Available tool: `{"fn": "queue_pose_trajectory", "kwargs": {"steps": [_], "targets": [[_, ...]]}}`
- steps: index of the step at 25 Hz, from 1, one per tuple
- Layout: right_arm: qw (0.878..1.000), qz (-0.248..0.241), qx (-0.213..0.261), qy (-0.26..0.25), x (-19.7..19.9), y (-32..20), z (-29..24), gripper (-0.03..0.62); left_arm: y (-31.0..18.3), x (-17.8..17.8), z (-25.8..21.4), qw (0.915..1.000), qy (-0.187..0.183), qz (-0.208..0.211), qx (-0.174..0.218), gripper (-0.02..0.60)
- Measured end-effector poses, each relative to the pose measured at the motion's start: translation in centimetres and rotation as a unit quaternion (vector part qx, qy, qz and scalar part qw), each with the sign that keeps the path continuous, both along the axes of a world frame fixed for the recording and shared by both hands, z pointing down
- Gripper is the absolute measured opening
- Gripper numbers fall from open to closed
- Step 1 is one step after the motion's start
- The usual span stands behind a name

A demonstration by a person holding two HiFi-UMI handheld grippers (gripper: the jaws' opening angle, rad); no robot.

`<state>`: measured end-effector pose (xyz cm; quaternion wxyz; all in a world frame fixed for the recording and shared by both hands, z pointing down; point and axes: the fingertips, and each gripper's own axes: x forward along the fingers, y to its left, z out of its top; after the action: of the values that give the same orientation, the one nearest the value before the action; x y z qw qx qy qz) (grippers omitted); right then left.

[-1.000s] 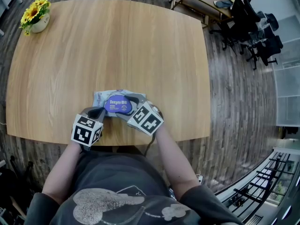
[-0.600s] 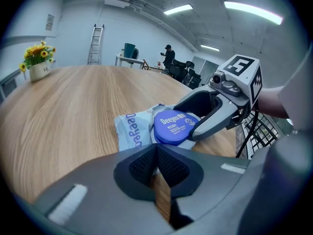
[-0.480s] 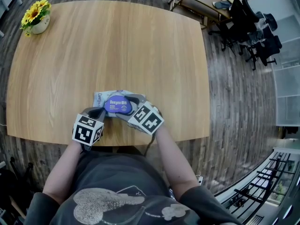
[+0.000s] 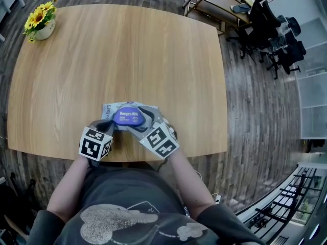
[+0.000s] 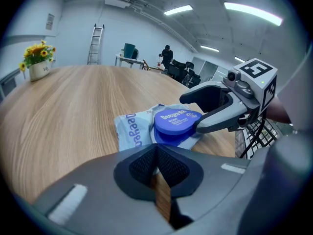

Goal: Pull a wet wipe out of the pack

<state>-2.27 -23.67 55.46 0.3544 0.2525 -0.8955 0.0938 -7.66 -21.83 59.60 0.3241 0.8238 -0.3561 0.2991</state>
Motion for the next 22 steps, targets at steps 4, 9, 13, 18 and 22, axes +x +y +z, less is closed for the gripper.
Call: {"fn": "queue_pose_trajectory", "kwargs": {"steps": [4, 9, 13, 18, 22], "targets": [[0.999, 0.005, 0.025, -0.027, -0.1, -0.8, -1.5, 0.293, 0.0, 0.0, 0.0, 1.0, 0.001, 0.0, 0.002, 0.017], [0.993, 0.09, 0.06, -0.045, 2.1, -4.0, -3.1, 0.164, 0.0, -0.1, 0.0, 1.0, -0.002, 0.0, 0.003, 0.017], [0.988, 0.126, 0.061, -0.058, 3.3, -5.9, -3.1, 0.132, 0.0, 0.0, 0.0, 1.0, -0.003, 0.001, 0.005, 0.017], [0.983, 0.163, 0.059, -0.06, 3.9, -7.6, -2.5, 0.126, 0.0, -0.1, -0.1, 1.0, -0.002, 0.001, 0.004, 0.018], [0.981, 0.184, 0.046, -0.045, 4.1, -8.8, -1.2, 0.126, 0.0, -0.1, -0.1, 1.0, 0.0, 0.0, 0.006, 0.018]]}}
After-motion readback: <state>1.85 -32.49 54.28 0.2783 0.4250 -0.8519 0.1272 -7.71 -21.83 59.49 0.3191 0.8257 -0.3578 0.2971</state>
